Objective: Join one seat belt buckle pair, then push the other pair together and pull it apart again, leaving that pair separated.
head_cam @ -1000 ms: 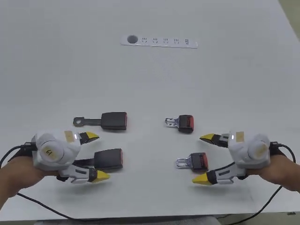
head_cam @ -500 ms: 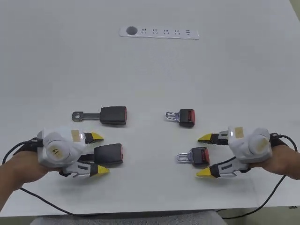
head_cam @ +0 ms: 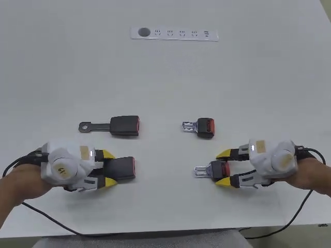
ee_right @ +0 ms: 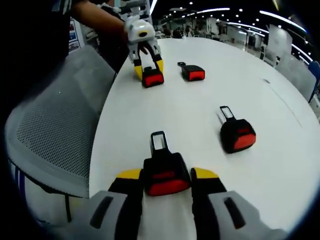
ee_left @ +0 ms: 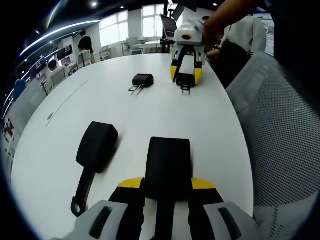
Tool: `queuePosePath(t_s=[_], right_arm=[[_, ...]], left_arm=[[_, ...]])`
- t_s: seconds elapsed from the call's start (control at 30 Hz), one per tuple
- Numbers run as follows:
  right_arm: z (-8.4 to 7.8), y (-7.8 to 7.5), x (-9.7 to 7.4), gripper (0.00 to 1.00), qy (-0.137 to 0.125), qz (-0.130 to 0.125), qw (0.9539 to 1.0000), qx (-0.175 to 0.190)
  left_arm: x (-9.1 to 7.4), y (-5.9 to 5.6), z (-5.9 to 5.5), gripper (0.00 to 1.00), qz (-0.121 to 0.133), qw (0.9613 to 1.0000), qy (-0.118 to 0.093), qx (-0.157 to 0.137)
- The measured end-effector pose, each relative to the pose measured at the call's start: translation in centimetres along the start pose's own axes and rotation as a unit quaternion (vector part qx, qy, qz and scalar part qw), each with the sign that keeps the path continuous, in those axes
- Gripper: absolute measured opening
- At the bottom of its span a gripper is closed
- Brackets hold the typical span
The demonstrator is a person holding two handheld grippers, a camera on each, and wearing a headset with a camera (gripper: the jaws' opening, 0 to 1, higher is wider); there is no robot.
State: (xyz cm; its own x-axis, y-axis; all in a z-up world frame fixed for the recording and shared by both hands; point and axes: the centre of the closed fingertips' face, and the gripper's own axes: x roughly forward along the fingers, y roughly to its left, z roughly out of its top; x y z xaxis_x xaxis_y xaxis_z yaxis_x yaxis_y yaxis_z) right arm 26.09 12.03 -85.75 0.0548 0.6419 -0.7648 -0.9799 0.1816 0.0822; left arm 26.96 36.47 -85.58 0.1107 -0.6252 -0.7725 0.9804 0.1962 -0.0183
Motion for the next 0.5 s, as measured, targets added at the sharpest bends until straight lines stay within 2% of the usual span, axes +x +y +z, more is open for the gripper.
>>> queuePosePath(t_s=[0.13,0.3,0.5], right_arm=[[-0.11,0.04,-0.04,0.38,0.002,-0.002,1.0000,0.003],[-0.23,0.02,-0.16,0.38,-0.014,-0.005,0.9996,0.024],[-0.36,0.01,-0.11,0.37,-0.013,-0.007,0.9998,0.013]], left_arm=[[0.03,-0.02,0.27,0.34,-0.007,0.9998,0.000,0.019],[0.18,-0.09,0.24,0.34,-0.021,0.9990,0.007,0.038],[0.31,-0.08,0.24,0.34,-0.030,0.9984,0.012,0.046]])
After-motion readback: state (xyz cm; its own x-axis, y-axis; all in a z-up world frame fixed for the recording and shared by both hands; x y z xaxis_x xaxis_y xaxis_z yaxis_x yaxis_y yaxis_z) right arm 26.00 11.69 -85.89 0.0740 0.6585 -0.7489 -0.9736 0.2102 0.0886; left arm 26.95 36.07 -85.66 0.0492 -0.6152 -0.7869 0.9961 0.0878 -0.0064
